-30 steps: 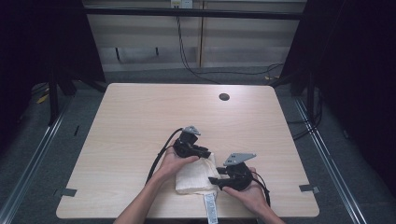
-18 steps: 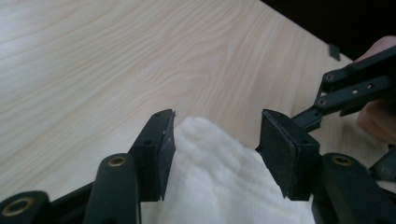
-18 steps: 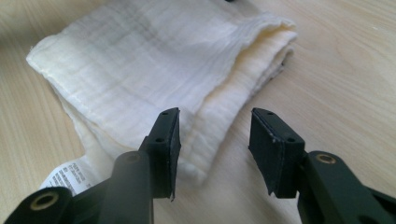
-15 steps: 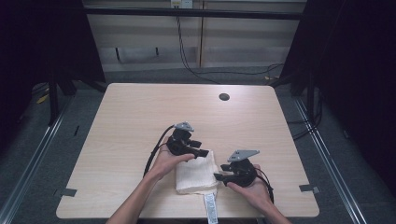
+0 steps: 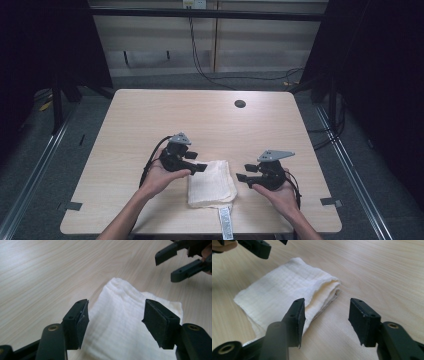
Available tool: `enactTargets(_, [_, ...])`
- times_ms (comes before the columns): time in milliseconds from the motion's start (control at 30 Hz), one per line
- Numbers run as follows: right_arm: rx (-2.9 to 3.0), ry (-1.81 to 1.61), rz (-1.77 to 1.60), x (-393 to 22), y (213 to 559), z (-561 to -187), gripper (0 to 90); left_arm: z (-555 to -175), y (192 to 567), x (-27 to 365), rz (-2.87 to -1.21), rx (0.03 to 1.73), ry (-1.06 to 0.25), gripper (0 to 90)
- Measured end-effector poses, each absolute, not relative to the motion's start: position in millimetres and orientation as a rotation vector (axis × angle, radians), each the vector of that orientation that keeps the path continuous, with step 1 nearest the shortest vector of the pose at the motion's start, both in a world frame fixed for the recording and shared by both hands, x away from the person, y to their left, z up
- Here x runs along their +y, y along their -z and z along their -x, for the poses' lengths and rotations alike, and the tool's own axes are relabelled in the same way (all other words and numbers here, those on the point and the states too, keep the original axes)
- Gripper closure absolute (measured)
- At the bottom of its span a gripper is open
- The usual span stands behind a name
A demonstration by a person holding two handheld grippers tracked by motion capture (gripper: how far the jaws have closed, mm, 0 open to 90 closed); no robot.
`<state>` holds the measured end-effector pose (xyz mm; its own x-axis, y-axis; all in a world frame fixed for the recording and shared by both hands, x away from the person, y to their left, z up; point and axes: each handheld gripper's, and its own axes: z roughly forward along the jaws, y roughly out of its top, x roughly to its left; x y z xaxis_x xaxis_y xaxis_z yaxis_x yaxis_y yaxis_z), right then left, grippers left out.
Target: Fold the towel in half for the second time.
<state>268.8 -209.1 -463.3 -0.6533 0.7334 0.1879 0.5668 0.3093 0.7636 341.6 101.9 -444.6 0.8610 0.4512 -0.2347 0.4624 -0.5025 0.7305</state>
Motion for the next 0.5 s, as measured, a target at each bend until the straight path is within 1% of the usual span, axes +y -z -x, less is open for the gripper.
enactTargets(133, [2.365,-1.293,-1.212,-215,463,-270,45.1,-336,446,110,-2.182,0.684,0.013,35.1])
enactTargets(167, [2.356,-1.304,-1.218,-219,462,-269,44.9,-332,449,118,-2.183,0.708,0.022,33.6])
enactTargets(200, [2.354,-1.301,-1.221,-221,460,-268,44.7,-332,449,118,-2.183,0.708,0.022,32.9])
enactTargets(367, [2.316,-1.318,-1.221,-234,453,-261,44.0,-320,448,148,-2.161,0.752,0.0,32.1])
enactTargets(400, [2.316,-1.318,-1.221,-234,453,-261,44.0,-320,448,148,-2.161,0.752,0.0,27.7])
enactTargets(433, [2.305,-1.316,-1.212,-240,450,-258,43.3,-317,447,157,-2.146,0.757,-0.006,23.1])
enactTargets(500, [2.296,-1.317,-1.213,-244,449,-255,42.9,-312,447,166,-2.133,0.78,-0.044,24.7])
